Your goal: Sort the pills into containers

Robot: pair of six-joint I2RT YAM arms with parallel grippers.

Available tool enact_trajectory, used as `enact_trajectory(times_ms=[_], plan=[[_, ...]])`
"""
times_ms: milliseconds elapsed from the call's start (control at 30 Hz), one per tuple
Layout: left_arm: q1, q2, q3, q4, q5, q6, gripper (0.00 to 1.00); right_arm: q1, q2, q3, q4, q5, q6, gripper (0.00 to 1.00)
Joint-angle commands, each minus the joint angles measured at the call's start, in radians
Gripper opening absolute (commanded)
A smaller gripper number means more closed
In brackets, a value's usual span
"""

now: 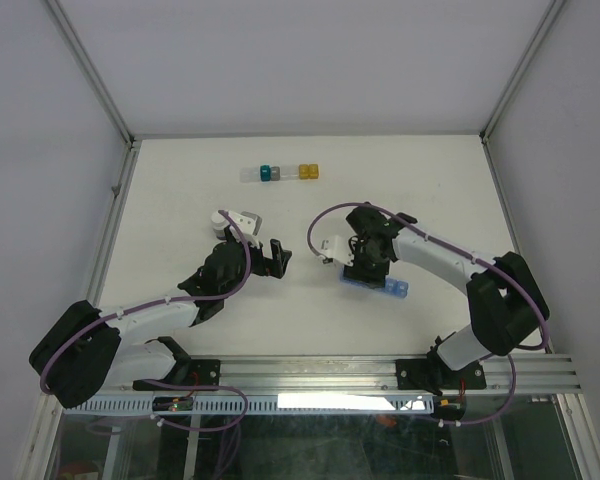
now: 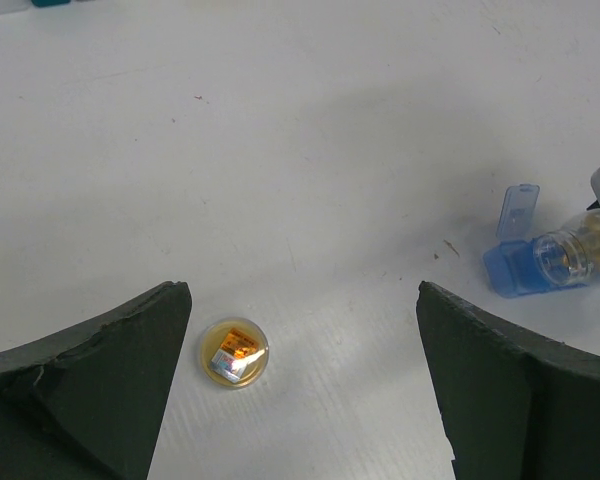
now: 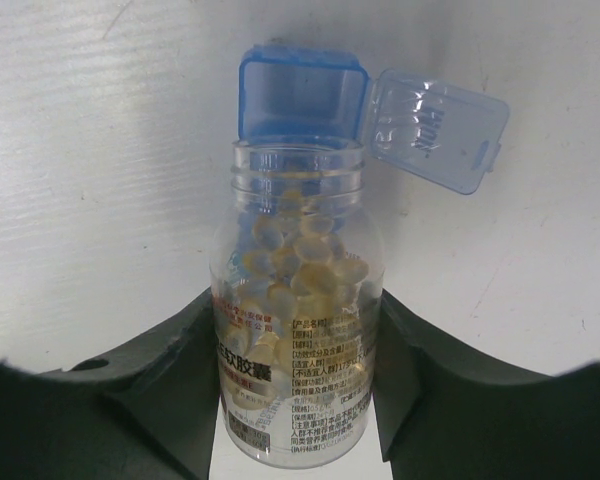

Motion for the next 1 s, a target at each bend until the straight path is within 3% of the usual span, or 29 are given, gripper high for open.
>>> enact_trajectory(times_ms=[0, 100, 200, 300, 367, 467, 533, 633, 733, 800, 900, 967], plan=[[0.006, 0.001, 0.013, 0.053, -0.009, 0.017, 0.99, -0.001, 0.009, 0.057, -0.028, -0.03, 0.002, 0.0], [0.007, 0.001, 0.013, 0.053, -0.009, 0.017, 0.99, -0.001, 0.008, 0.037, 0.034, 0.06, 0.019, 0.0], [0.005, -0.001, 0.012, 0.053, -0.009, 0.017, 0.99, 0.0, 0.013, 0.062, -0.031, -0.033, 0.007, 0.0], [0.006, 0.001, 0.012, 0.053, -0.007, 0.016, 0.99, -0.008, 0.011, 0.042, 0.014, 0.04, 0.002, 0.0], [0.005, 0.001, 0.012, 0.054, -0.007, 0.017, 0.99, -0.007, 0.016, 0.059, -0.03, -0.042, -0.009, 0.0], [0.006, 0.0, 0.01, 0.057, -0.007, 0.016, 0.99, -0.011, 0.013, 0.036, 0.05, 0.06, 0.02, 0.0], [0.006, -0.001, 0.011, 0.056, -0.007, 0.018, 0.99, -0.012, 0.03, 0.075, -0.033, -0.032, 0.019, 0.0], [0.005, 0.002, 0.012, 0.057, -0.006, 0.018, 0.99, -0.004, 0.019, 0.031, 0.059, 0.079, 0.023, 0.0], [0.005, 0.001, 0.012, 0.056, -0.006, 0.018, 0.99, -0.001, 0.032, 0.062, -0.024, -0.03, 0.012, 0.0], [0.006, 0.002, 0.012, 0.057, -0.004, 0.018, 0.99, -0.001, 0.018, 0.026, 0.064, 0.078, 0.024, 0.0], [0.005, 0.003, 0.012, 0.055, -0.004, 0.018, 0.99, -0.005, 0.031, 0.064, -0.016, -0.014, 0.021, 0.0], [0.005, 0.004, 0.012, 0.056, -0.004, 0.018, 0.99, 0.0, 0.022, 0.042, 0.027, 0.037, 0.023, 0.0]])
